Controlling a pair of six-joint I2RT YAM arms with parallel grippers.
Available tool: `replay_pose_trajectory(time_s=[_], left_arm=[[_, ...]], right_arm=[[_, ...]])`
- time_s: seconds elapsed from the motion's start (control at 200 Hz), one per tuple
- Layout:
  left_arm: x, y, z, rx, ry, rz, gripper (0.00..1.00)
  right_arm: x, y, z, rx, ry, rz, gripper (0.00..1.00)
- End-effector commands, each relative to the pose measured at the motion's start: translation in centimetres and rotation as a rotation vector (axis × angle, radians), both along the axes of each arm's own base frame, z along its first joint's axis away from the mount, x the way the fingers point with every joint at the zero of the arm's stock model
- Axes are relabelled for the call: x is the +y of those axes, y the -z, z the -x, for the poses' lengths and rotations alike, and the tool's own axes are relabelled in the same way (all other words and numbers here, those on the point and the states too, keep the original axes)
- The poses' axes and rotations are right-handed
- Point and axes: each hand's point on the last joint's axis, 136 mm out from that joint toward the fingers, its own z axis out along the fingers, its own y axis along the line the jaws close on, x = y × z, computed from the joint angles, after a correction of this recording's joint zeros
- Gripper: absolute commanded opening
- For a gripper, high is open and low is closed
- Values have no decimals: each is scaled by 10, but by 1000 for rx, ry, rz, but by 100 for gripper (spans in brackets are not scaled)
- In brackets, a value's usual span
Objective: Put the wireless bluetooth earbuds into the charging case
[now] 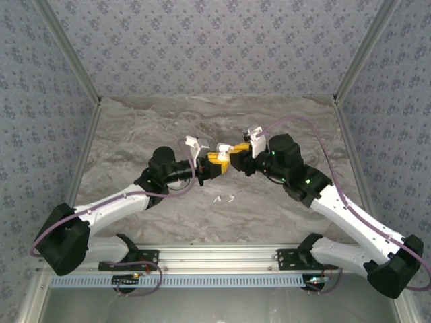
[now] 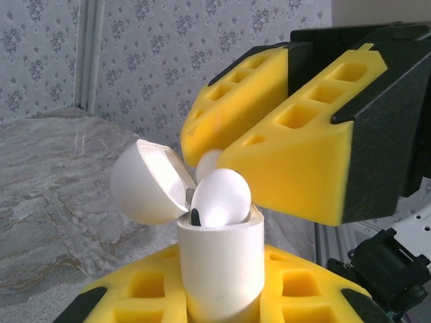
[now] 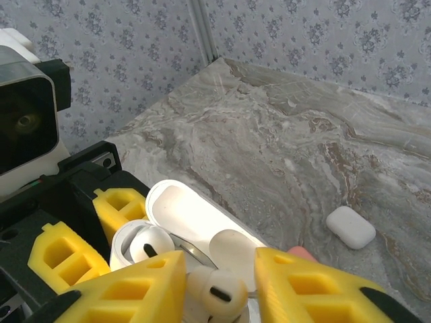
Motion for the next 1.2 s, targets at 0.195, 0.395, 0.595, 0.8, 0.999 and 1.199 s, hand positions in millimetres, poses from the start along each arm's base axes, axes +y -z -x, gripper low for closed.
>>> replay_pose_trajectory(time_s=[0.195, 0.395, 0.595, 0.8, 0.999, 1.199], left_arm=[[-2, -30, 3, -66, 20, 78, 0], [0, -33, 6, -73, 21, 93, 0], [2, -41, 10, -88, 28, 113, 0], [4, -43, 12, -92, 27, 118, 0], [3, -43, 10, -89, 25, 114, 0], [2, -39, 8, -81, 20, 103, 0]], right_arm=[[-12, -44, 4, 13, -19, -142, 64], [-30, -56, -1, 69, -25, -282, 93], [-14, -51, 6, 165, -169, -349, 100], [9, -38, 14, 248, -282, -338, 100], [22, -43, 26, 248, -361, -305, 100], [22, -48, 39, 220, -396, -281, 100]])
